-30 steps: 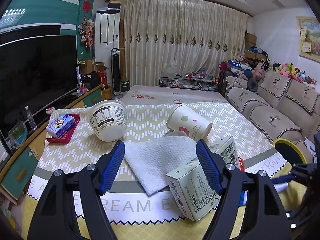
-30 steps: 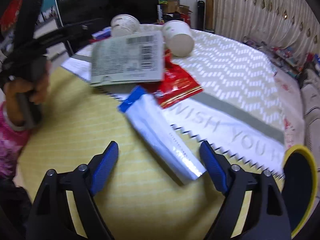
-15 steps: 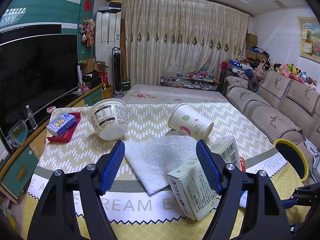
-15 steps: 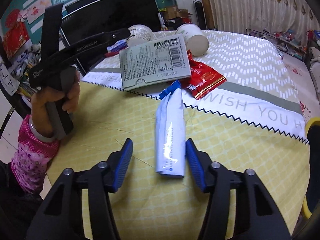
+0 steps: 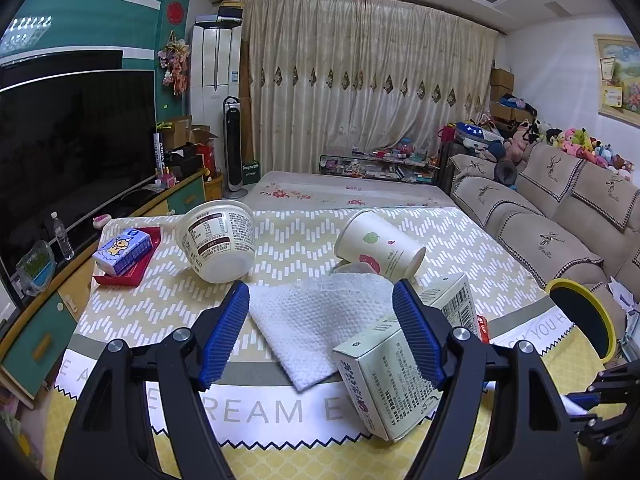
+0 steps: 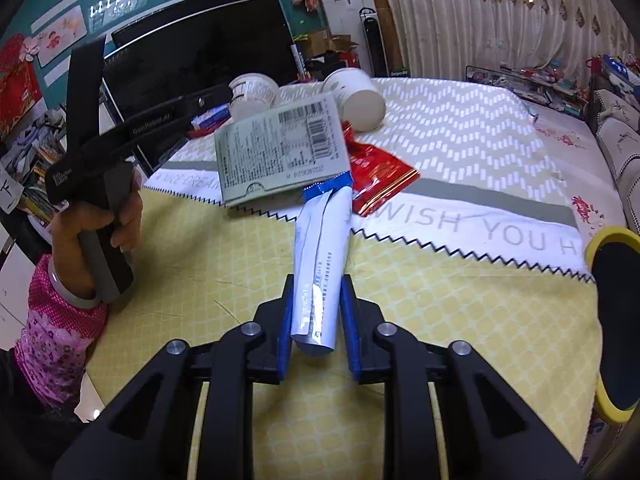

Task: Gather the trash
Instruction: 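Grasp the white tube on the table with the right gripper, then carry the white tube over the bin and open the right gripper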

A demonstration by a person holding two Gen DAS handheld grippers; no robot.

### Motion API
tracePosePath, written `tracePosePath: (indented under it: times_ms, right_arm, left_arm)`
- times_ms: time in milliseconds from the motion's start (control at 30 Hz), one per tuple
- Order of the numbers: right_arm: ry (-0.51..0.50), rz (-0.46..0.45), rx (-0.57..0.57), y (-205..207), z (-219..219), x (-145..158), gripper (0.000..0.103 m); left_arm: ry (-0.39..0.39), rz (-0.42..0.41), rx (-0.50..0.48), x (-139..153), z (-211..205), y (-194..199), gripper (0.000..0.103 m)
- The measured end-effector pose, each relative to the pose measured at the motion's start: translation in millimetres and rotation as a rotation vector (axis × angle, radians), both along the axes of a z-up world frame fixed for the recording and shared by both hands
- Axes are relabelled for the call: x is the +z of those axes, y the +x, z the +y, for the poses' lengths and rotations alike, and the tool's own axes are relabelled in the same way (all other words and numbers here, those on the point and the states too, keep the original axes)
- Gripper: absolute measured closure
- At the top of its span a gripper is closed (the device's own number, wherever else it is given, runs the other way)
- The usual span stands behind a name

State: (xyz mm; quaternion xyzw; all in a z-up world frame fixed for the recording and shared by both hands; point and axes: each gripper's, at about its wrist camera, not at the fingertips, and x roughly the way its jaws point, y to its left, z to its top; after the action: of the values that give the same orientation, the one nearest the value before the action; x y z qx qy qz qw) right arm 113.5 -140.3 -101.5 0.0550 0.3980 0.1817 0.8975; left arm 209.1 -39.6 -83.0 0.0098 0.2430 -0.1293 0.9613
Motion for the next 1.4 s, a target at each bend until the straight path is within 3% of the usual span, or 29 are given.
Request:
tracePosePath:
  times_ms: [300, 533, 767, 833, 900, 1100, 1400]
  right_arm:
    - [0.013, -0.057, -0.143, -13.6, -52.7, 19.0, 0.082]
    - [-0.018, -0.058, -0.429, -26.7, -142.1, 17.1, 0.081]
    - [-0.081, 0.037, -0.69, -27.3, -222.9, -12.1, 0.081]
    - [-0.093, 0.078, -0.727, -24.9, -235.5, -23.4, 0.074]
    - [-0.108, 0.097, -0.773, -22.7, -245.6, -32.0, 0.054]
    - [-0.085, 0.074, -0.791, -33.0, -244.0, -36.3, 0.044]
    - [-0.067, 0.068, -0.744, -30.5, -229.9, -36.8, 0.043]
  left_arm:
    - [-0.003, -0.009, -0.016, 1.0, -0.8, -1.4, 0.029]
    - [0.002, -0.002, -0.031, -0.6, -4.4, -1.0, 0.029]
    - [0.016, 0.005, -0.037, -3.2, -8.2, 0.3, 0.029]
    - [0.019, 0.009, -0.042, -4.2, -9.2, 1.1, 0.029]
    - [0.022, 0.013, -0.046, -5.6, -10.3, 1.2, 0.029]
    - [-0.011, 0.058, -0.098, -9.2, -12.2, 3.3, 0.029]
    - [-0.059, 0.141, -0.171, -12.6, -17.8, 6.0, 0.029]
